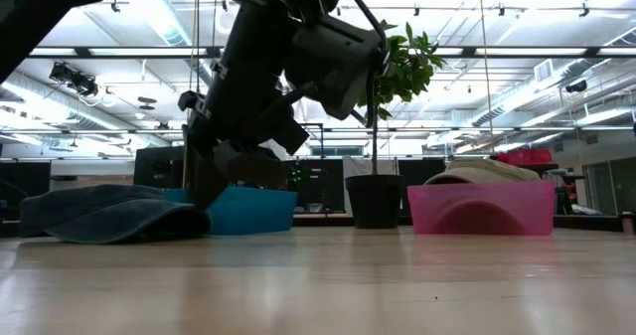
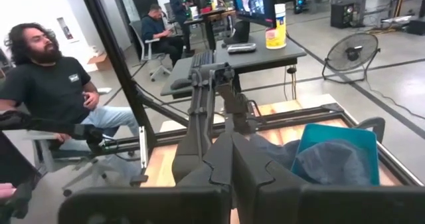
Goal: Pick & Place hat
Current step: Put the blue cap into the blue bin
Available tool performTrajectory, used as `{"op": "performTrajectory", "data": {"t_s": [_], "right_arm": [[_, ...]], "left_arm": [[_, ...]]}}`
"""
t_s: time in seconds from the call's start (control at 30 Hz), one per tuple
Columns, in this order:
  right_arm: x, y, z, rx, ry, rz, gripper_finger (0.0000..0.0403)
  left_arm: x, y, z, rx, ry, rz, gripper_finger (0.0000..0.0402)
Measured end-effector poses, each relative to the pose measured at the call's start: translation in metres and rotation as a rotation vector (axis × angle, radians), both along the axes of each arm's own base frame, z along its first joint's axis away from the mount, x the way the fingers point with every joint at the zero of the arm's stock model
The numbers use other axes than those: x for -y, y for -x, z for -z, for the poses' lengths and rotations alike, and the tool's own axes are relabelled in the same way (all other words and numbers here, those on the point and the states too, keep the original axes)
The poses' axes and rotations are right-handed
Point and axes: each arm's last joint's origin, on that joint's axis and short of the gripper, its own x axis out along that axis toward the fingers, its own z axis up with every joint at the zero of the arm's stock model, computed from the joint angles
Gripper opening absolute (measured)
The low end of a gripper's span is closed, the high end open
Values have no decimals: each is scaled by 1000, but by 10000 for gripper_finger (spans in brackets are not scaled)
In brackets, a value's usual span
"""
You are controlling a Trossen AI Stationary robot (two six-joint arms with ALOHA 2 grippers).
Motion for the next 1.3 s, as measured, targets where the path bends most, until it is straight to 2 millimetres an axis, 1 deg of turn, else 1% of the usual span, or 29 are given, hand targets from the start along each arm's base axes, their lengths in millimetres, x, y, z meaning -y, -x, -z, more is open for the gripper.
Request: {"op": "performTrajectory", "data": {"t_s": [0.2, 0.27, 0.33, 0.43, 0.6, 0.87, 1.0, 1.1, 1.3], "right_arm": [[0, 0, 0, 0, 3, 0, 4], [0, 0, 0, 0, 4, 0, 4], [0, 0, 0, 0, 6, 0, 4], [0, 0, 0, 1, 10, -1, 4], [0, 0, 0, 2, 21, -2, 4], [4, -1, 0, 1, 29, 24, 4], [6, -2, 0, -3, 25, 42, 4], [7, -2, 1, -4, 24, 47, 4], [7, -2, -1, 17, 13, 51, 4]], "left_arm": [[-2, 0, 0, -9, -21, 44, 232], [-4, 2, 3, -24, -18, 37, 264], [-6, 7, 10, -63, -7, 27, 289], [-9, 17, 22, -128, -2, 10, 313], [-10, 25, 31, -168, -20, -13, 331], [-17, 26, 33, -156, -96, -7, 332], [-26, 24, 32, -148, -138, 0, 332], [-36, 23, 33, -147, -146, -27, 332], [-52, 31, 42, -202, -142, -76, 332]]}}
